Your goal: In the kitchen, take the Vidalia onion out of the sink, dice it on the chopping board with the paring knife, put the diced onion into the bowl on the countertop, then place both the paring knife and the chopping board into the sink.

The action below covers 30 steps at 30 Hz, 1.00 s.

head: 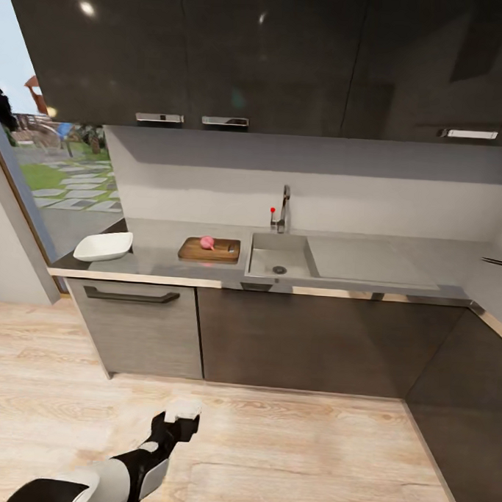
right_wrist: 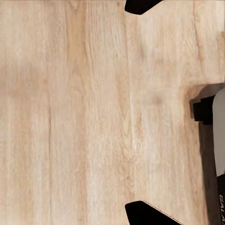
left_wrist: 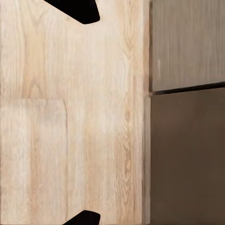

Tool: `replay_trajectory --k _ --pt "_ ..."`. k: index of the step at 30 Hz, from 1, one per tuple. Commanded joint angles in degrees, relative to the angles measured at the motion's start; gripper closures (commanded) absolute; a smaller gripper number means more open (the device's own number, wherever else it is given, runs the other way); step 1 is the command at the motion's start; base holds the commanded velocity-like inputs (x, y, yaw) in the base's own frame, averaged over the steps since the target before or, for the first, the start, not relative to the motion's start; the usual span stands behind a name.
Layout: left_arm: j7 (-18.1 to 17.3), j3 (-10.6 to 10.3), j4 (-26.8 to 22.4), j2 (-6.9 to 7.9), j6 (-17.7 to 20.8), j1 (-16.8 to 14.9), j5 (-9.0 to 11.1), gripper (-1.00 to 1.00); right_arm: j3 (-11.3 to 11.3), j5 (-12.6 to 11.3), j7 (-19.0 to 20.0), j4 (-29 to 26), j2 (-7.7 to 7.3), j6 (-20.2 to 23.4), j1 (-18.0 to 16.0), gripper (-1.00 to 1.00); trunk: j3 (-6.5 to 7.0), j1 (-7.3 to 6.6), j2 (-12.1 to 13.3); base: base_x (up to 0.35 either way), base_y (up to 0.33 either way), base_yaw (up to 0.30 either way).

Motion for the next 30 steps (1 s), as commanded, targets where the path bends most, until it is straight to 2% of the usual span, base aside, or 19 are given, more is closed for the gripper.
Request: replay_trajectory --k 1,5,8,9,10,11,13,14,15,19,22,26,30 --pt "0.31 -0.27 0.25 0.07 -1.81 1.07 -0.08 -1.0 0.49 -0.51 -0.3 -0.61 -0.19 0.04 -0.07 -1.0 -0.05 0.0 -0.04 0.0 0.0 0.0" --pt "0.42 -0.26 0.31 1.53 -13.54 8.51 -0.1 -1.0 0.49 -0.31 -0.24 -5.09 -1.22 2.65 -0.13 -1.0 -0.05 0.0 -0.04 0.0 0.0 0.0" --pt "1.02 -0.26 0.32 2.16 -19.97 11.61 -0.08 -1.0 0.49 -0.3 0.01 -6.1 -1.71 3.37 -0.12 -1.0 -0.05 0.0 -0.04 0.0 0.0 0.0" --pt "2.99 -0.26 0.32 2.49 -23.65 12.92 -0.05 -1.0 0.52 -0.42 0.17 -6.15 -2.09 3.12 -0.12 -1.0 -0.05 0.0 -0.04 0.0 0.0 0.0" --pt "4.05 -0.26 0.32 2.59 -24.47 13.26 -0.04 -1.0 0.53 -0.45 0.2 -6.15 -2.17 2.85 -0.12 -1.0 -0.05 0.0 -0.04 0.0 0.0 0.0" --pt "8.2 -0.26 0.34 2.77 -26.14 14.19 -0.03 -1.0 0.57 -0.52 0.26 -5.98 -2.32 1.5 -0.13 -1.0 -0.05 0.0 -0.04 0.0 0.0 0.0" --pt "14.15 -0.3 0.3 2.72 -27.17 15.05 -0.07 -1.0 0.69 -0.56 0.31 -5.55 -2.42 -1.1 -0.14 -1.0 -0.05 0.0 -0.04 0.0 0.0 0.0" --pt "15.34 -0.31 0.3 2.7 -27.31 15.17 -0.08 -1.0 0.72 -0.57 0.31 -5.4 -2.43 -1.79 -0.14 -1.0 -0.05 0.0 -0.04 0.0 0.0 0.0" --pt "18.98 -0.3 0.27 2.66 -27.71 15.53 -0.09 -1.0 0.81 -0.59 0.33 -3.54 -2.47 -4.69 -0.13 -1.0 -0.05 0.0 -0.04 0.0 0.0 0.0" --pt "19.99 -0.33 0.26 2.57 -27.67 15.63 -0.1 -1.0 0.83 -0.56 0.33 -1.88 -2.45 -5.62 -0.13 -1.0 -0.05 0.0 -0.04 0.0 0.0 0.0" --pt "19.78 -0.71 0.08 1.86 -27.18 15.31 0.2 -1.0 0.53 -0.83 0.67 -1.66 -2.14 -6.17 0.21 -1.0 -0.05 0.0 -0.04 0.0 0.0 0.0" --pt "18.49 -2.14 0.08 2.2 -25.87 14.2 1.33 -1.0 0.47 -1.87 1.95 -1.64 -1.27 -7.45 1.52 -1.0 -0.05 0.0 -0.04 0.0 0.0 0.0" --pt "17.21 -2.0 0.08 2.78 -24.61 14.69 2.72 -1.0 0.64 -1.64 3.24 -1.28 -0.84 -8.73 2.82 -1.0 -0.05 0.0 -0.04 0.0 0.0 0.0"
